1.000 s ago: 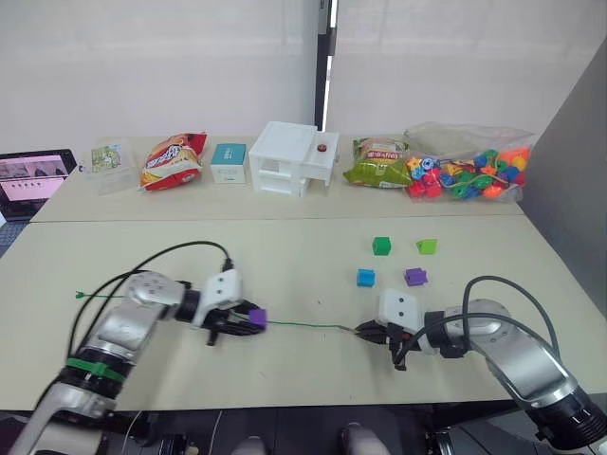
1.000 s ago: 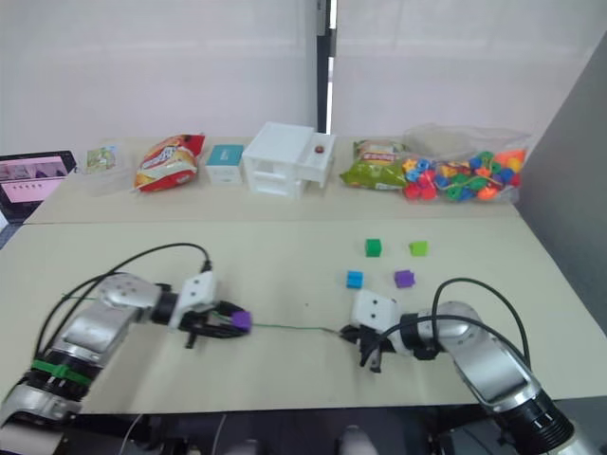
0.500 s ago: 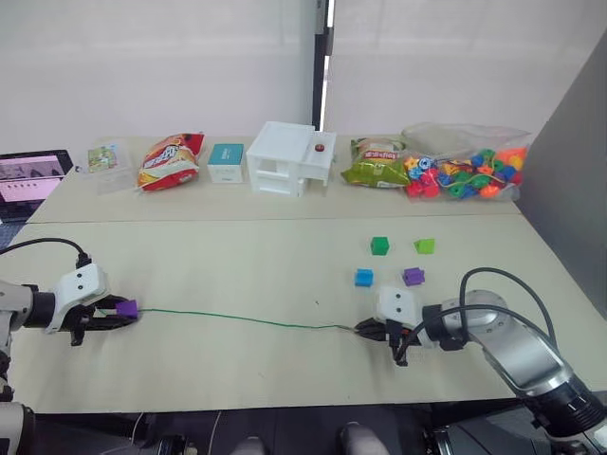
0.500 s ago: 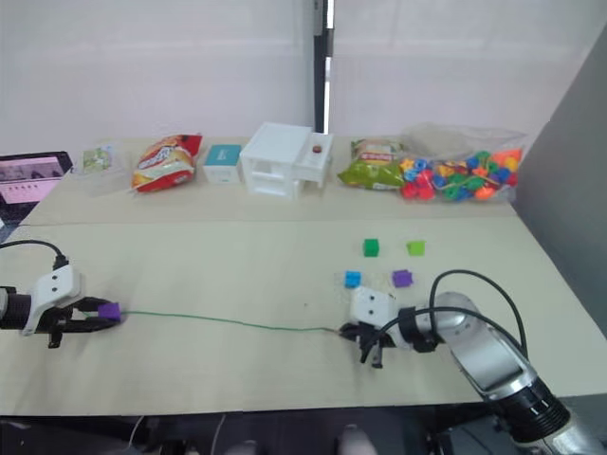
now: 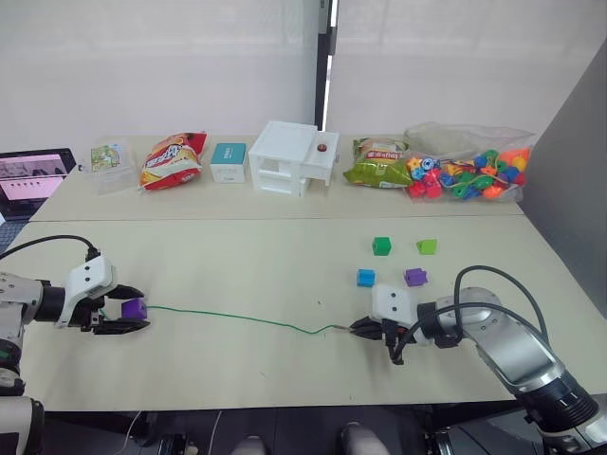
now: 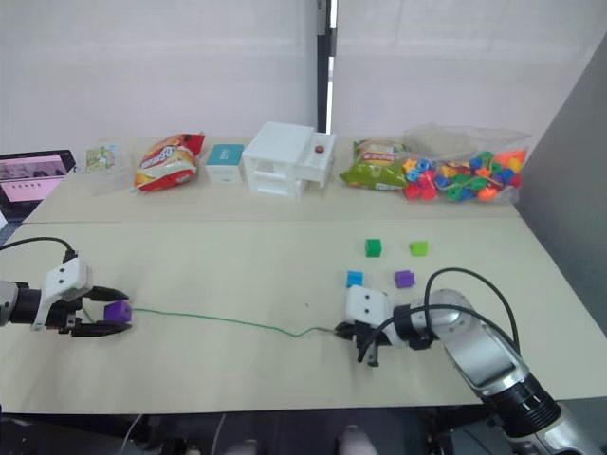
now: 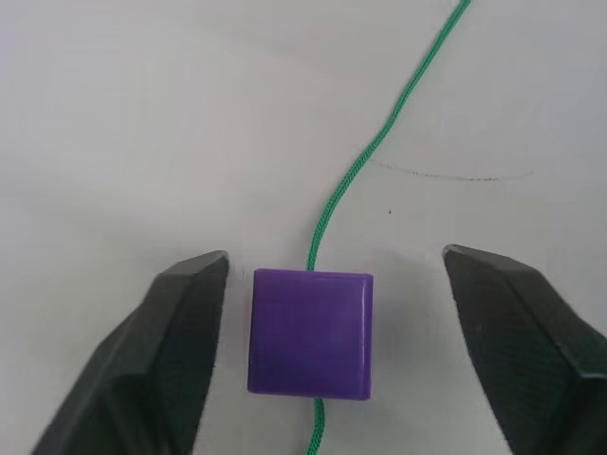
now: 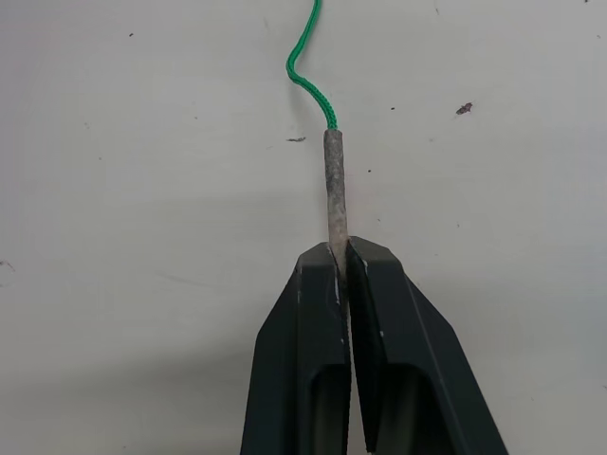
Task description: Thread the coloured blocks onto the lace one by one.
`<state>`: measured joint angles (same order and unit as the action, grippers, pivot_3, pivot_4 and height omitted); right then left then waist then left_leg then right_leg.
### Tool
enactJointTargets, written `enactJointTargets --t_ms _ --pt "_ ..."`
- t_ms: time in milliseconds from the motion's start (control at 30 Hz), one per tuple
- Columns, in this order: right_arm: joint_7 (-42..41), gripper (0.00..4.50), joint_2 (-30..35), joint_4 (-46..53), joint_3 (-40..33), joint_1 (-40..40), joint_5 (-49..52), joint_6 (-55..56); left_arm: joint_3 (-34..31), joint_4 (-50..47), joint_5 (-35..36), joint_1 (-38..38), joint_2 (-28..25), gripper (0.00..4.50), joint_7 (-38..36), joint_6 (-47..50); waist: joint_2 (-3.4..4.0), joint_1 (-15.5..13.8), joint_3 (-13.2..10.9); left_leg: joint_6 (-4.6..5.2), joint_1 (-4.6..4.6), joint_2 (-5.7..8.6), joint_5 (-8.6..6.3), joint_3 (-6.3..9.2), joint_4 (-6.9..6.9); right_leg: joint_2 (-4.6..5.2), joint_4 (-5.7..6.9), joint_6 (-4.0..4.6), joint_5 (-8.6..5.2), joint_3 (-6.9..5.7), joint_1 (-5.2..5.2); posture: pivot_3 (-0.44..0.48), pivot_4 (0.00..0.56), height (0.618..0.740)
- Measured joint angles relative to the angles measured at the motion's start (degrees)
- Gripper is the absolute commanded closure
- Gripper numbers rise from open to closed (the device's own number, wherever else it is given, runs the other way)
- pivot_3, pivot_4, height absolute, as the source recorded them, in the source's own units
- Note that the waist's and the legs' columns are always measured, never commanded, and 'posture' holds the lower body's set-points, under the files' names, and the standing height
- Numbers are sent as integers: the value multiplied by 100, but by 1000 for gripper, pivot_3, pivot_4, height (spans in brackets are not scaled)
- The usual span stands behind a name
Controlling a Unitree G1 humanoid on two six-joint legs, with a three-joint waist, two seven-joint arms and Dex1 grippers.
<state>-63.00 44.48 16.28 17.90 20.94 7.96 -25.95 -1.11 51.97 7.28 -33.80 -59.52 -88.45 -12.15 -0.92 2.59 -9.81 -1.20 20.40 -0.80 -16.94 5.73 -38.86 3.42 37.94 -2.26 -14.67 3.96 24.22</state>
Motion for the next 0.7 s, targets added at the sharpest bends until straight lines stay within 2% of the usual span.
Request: enactJointTargets --t_ms 67,133,200,267,333,400,500,600,700 --pt "1 4500 -17 0 2 3 -1 -1 -5 -473 103 -63 -15 25 -53 406 -2 -12 -1 0 4 0 0 2 -3 0 0 0 0 -1 0 0 150 740" --pt "6 4500 -52 0 14 19 -6 -4 -43 -1198 363 -150 -25 25 -117 1206 -6 -17 -3 0 9 0 0 4 -6 1 0 0 0 -1 1 0 150 740" --pt "20 4500 -114 3 83 80 -25 -8 -139 -2528 924 -65 -35 25 -179 2391 -6 4 -3 0 8 0 0 3 -5 2 -2 -1 0 0 0 0 150 740" --pt "48 4500 -146 1 127 116 -47 -29 -191 -3496 1300 222 15 25 -115 3045 -2 18 -2 1 3 -1 -1 2 -1 2 0 -1 0 3 1 0 150 740" --pt "87 4500 -187 -7 163 152 -80 -113 -166 -4655 1700 695 386 25 172 3668 5 40 -2 3 1 -2 -2 1 1 1 0 -1 0 5 1 0 150 740" --pt "126 4500 -268 -13 212 270 -116 -228 115 -5478 1908 1026 990 25 634 4077 3 34 -3 2 5 -2 -1 3 -5 -1 2 0 0 4 2 0 150 740" --pt "187 4500 -337 -11 287 399 -223 -300 559 -6079 1904 1192 1602 25 1200 4203 -4 5 -4 1 4 -1 -1 4 -11 -1 6 0 0 4 -1 0 150 740" --pt "208 4500 -438 -46 477 506 -342 -387 1055 -6161 1461 1132 2319 25 1849 3960 -3 -23 -3 0 0 3 0 2 -13 2 1 1 1 5 -9 0 150 740" --pt "232 4500 -499 -54 586 555 -440 -465 1436 -6061 1052 1086 2663 25 2230 3690 -3 -25 -3 -1 2 4 0 3 -12 3 2 1 1 6 -5 0 150 740"
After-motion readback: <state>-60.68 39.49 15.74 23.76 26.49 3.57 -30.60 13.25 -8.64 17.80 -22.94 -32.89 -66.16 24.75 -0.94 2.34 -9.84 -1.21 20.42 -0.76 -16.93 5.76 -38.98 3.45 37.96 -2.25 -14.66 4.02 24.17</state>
